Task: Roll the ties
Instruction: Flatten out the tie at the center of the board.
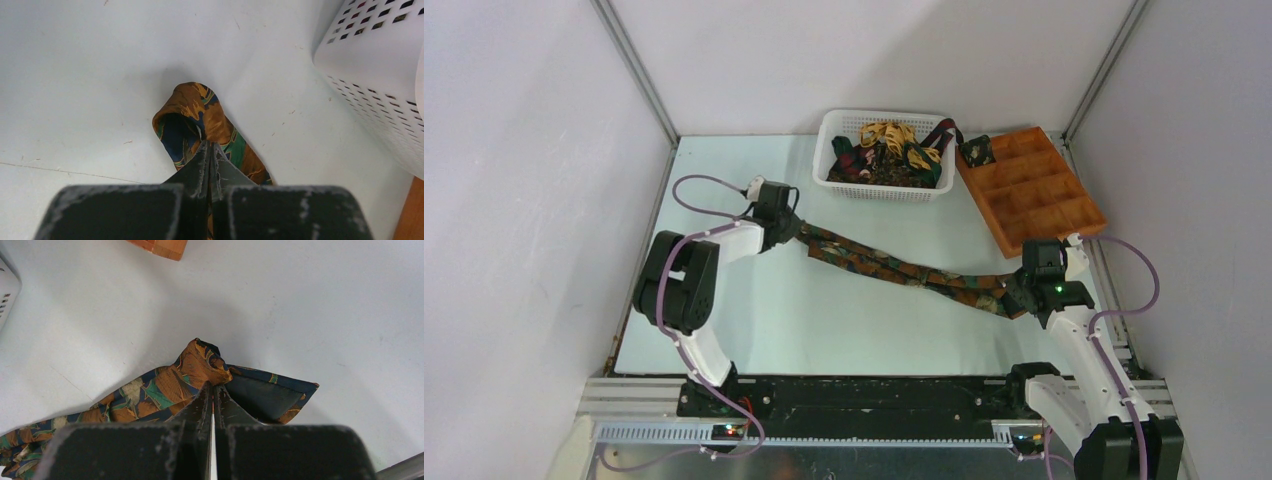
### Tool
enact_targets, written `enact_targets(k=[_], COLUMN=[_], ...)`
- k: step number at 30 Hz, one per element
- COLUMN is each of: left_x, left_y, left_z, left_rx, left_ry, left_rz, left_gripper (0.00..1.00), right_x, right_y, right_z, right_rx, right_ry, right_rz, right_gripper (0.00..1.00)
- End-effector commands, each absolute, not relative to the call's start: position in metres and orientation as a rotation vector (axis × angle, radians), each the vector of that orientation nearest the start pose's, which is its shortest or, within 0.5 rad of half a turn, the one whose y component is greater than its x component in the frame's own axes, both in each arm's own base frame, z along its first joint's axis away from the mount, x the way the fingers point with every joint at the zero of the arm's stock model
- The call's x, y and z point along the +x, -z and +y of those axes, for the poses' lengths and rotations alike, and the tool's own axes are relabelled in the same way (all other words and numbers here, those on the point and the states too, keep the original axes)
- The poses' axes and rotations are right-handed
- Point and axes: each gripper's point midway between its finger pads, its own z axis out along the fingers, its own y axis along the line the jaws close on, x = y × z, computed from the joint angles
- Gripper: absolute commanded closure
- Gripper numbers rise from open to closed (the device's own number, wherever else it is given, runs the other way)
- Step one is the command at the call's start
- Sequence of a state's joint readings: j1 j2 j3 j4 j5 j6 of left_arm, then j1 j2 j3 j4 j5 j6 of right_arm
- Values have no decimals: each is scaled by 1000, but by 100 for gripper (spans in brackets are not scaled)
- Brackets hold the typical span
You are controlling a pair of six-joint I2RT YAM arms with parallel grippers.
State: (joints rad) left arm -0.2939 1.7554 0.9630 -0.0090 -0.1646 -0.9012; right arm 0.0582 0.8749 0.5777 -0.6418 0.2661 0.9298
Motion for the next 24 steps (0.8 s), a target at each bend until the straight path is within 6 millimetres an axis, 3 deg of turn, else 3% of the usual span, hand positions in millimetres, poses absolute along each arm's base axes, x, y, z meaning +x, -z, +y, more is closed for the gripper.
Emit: enact_targets(k=[1, 13, 24], left_x=[430, 426, 436], left_y=[-50, -41, -32], left_z=[-126, -120, -115], left_rx=[-815, -826, -847], left_ry=[396, 364, 335], left_rz=[2211, 2223, 2231], left_gripper=[100, 100, 100], right_x=[235, 236, 236], right_y=[-86, -85, -86], right_z=[-4, -3, -2], right_rx=[1128, 1128, 1123], right_ry=[-82, -85, -96], right_rz=[2172, 2176, 2177], right_gripper=[100, 100, 100])
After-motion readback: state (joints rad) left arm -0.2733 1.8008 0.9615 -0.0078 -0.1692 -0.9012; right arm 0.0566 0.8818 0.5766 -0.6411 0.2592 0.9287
